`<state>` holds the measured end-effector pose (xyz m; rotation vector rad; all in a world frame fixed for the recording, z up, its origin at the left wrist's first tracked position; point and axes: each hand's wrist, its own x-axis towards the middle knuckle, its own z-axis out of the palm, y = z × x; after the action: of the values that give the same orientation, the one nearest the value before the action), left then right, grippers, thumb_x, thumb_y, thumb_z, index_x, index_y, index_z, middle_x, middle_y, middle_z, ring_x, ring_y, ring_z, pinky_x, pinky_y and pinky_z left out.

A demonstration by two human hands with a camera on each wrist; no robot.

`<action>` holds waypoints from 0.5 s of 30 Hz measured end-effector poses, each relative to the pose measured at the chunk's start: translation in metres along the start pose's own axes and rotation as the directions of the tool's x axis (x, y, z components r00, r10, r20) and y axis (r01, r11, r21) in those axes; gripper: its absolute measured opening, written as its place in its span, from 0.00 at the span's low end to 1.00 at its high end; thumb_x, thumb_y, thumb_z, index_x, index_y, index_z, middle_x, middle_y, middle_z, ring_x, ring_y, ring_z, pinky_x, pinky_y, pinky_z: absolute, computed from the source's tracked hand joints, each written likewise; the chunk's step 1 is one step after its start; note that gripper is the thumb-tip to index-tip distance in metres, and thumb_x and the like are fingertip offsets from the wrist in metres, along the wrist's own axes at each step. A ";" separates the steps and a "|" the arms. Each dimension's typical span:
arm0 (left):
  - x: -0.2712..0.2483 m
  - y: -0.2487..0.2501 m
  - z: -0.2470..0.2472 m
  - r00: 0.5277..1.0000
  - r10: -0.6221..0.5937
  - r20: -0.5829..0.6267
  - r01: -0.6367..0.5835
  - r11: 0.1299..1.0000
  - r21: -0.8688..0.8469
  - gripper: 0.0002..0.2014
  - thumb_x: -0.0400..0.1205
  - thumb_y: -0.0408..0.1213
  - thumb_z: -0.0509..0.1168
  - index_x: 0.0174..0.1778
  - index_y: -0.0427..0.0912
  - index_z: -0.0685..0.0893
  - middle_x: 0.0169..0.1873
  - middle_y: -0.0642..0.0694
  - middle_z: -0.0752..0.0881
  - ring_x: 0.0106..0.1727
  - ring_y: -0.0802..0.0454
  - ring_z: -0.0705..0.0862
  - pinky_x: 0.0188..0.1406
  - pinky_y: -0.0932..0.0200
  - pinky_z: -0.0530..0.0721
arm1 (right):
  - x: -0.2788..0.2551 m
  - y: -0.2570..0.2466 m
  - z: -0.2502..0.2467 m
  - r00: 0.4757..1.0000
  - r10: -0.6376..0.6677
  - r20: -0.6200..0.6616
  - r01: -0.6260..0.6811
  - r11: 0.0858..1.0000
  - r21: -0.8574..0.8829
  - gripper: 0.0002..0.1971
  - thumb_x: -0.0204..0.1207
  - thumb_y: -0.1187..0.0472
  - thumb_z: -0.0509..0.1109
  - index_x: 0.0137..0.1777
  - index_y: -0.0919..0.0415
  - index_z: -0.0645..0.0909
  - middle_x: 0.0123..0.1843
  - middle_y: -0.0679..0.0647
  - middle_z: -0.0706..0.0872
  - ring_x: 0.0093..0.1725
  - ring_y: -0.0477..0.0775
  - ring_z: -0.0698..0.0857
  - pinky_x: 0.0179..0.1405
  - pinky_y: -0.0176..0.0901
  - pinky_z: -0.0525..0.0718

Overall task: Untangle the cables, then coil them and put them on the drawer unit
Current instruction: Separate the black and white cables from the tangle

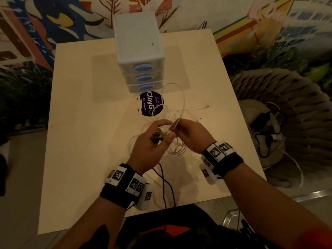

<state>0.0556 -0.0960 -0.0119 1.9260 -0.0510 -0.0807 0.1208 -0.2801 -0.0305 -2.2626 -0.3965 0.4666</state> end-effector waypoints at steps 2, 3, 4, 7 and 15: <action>0.003 -0.012 0.003 0.999 -0.054 -0.003 0.054 0.990 0.129 0.13 0.85 0.47 0.70 0.65 0.59 0.81 0.29 0.57 0.81 0.34 0.57 0.82 0.37 0.64 0.79 | 0.002 0.004 -0.005 0.999 0.021 -0.043 -0.015 0.989 0.144 0.05 0.88 0.55 0.65 0.54 0.50 0.82 0.51 0.50 0.89 0.48 0.46 0.90 0.50 0.43 0.86; 0.004 -0.017 0.005 0.997 -0.079 -0.001 0.078 0.983 0.169 0.14 0.85 0.45 0.71 0.65 0.60 0.81 0.30 0.58 0.81 0.34 0.59 0.81 0.36 0.64 0.78 | 0.003 0.006 -0.007 0.997 0.042 -0.059 -0.027 0.973 0.229 0.05 0.89 0.56 0.64 0.53 0.50 0.81 0.51 0.51 0.90 0.48 0.47 0.91 0.51 0.46 0.88; 0.005 -0.023 0.006 0.995 -0.102 0.005 0.099 0.975 0.198 0.15 0.84 0.44 0.71 0.66 0.59 0.80 0.31 0.58 0.81 0.34 0.59 0.81 0.36 0.61 0.78 | 0.004 0.008 -0.009 0.995 0.067 -0.075 -0.041 0.950 0.309 0.05 0.89 0.58 0.63 0.52 0.52 0.80 0.51 0.53 0.91 0.49 0.49 0.92 0.52 0.50 0.90; 0.009 -0.034 0.012 0.989 -0.150 0.015 0.142 0.959 0.245 0.18 0.84 0.45 0.71 0.69 0.58 0.79 0.35 0.59 0.82 0.40 0.56 0.84 0.41 0.54 0.83 | 0.006 0.013 -0.012 0.990 0.105 -0.097 -0.040 0.855 0.518 0.06 0.90 0.63 0.60 0.54 0.61 0.78 0.50 0.64 0.90 0.48 0.61 0.93 0.56 0.60 0.90; 0.023 -0.034 0.027 0.993 -0.117 -0.006 0.115 0.967 0.227 0.14 0.84 0.50 0.71 0.66 0.63 0.82 0.50 0.60 0.89 0.53 0.61 0.87 0.54 0.55 0.85 | 0.003 0.012 -0.012 0.996 0.077 -0.042 -0.035 0.786 0.618 0.06 0.90 0.63 0.60 0.56 0.62 0.78 0.52 0.64 0.91 0.50 0.62 0.92 0.52 0.52 0.85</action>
<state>0.0761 -0.1107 -0.0535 2.1567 0.0494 -0.1669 0.1302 -0.2939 -0.0323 -1.6407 -0.1096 0.4684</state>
